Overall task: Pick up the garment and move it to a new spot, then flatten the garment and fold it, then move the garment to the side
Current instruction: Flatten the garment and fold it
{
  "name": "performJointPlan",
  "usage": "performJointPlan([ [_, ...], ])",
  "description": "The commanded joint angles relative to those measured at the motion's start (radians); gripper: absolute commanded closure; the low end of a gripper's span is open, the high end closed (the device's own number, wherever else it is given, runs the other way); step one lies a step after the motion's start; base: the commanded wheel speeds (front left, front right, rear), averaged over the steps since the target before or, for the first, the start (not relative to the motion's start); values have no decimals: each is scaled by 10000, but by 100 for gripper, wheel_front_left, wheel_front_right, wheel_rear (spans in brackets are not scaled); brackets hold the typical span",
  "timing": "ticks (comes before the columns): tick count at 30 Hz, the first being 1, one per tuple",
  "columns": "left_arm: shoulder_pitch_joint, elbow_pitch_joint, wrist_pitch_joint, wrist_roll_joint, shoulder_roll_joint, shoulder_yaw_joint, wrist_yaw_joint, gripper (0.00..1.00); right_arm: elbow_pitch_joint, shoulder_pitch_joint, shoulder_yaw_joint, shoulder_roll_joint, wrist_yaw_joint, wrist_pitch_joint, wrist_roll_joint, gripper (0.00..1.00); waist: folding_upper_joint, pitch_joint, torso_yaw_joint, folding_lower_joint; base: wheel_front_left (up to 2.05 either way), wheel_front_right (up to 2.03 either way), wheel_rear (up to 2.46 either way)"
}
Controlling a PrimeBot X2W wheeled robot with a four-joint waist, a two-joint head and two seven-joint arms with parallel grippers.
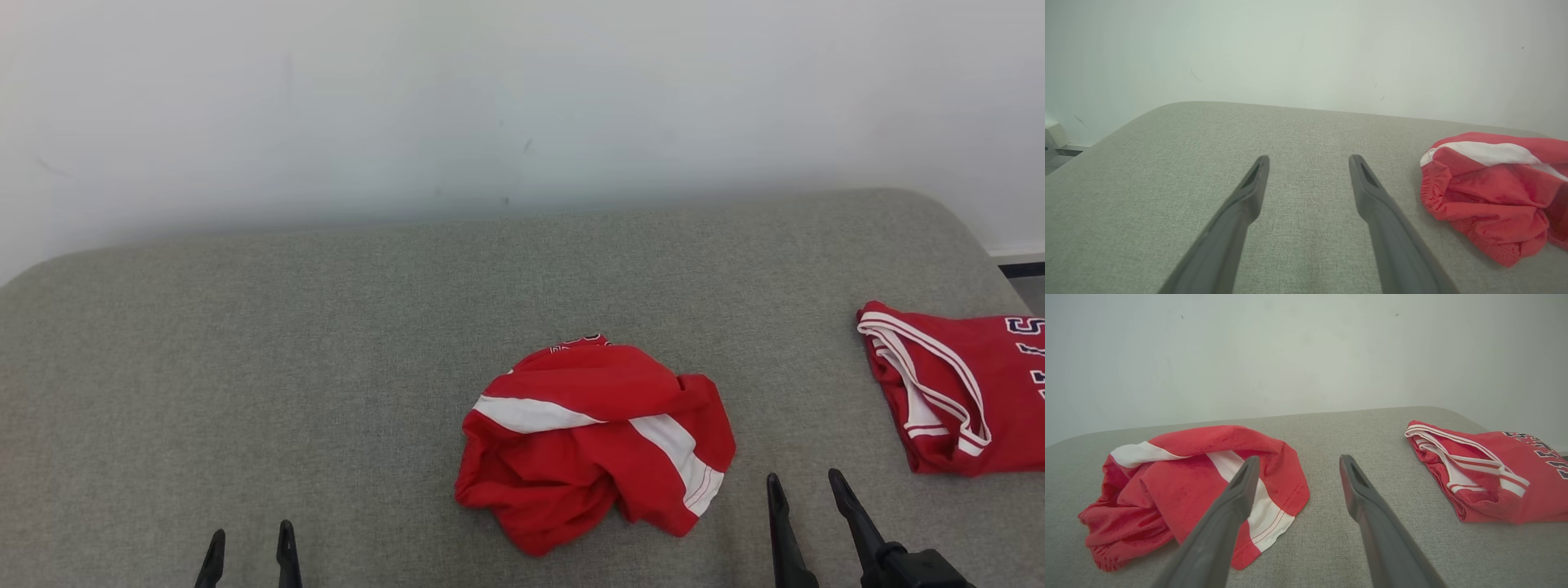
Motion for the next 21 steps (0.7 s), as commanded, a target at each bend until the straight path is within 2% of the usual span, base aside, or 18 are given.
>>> performJointPlan([
  [1, -56, -48, -28, 27, -17, -19, 41, 0, -3, -90, 43, 32, -23, -43, -17, 0, 0, 23, -21, 0, 0, 0, 0],
  [10, -381, -192, -28, 108, -16, 84, 5, 0, -63, -120, 192, 32, -23, -44, 35, 0, 0, 163, -188, 0, 0, 0, 0],
  [13, -784, -170, -28, 96, -14, 289, -128, 0, -51, -258, 262, 33, -23, -44, -1, 0, 0, 274, -407, 0, 0, 0, 0],
  [17, -1626, 659, -28, -7, 161, 104, -462, 0, -91, -334, 318, 31, -23, -44, -19, 0, 0, 531, -784, 0, 0, 0, 0],
  [21, -2938, 1901, 782, -506, 331, -458, -718, 0, -113, -453, 361, 33, -23, -44, -7, 0, 0, 800, -1160, 0, 0, 0, 0],
])
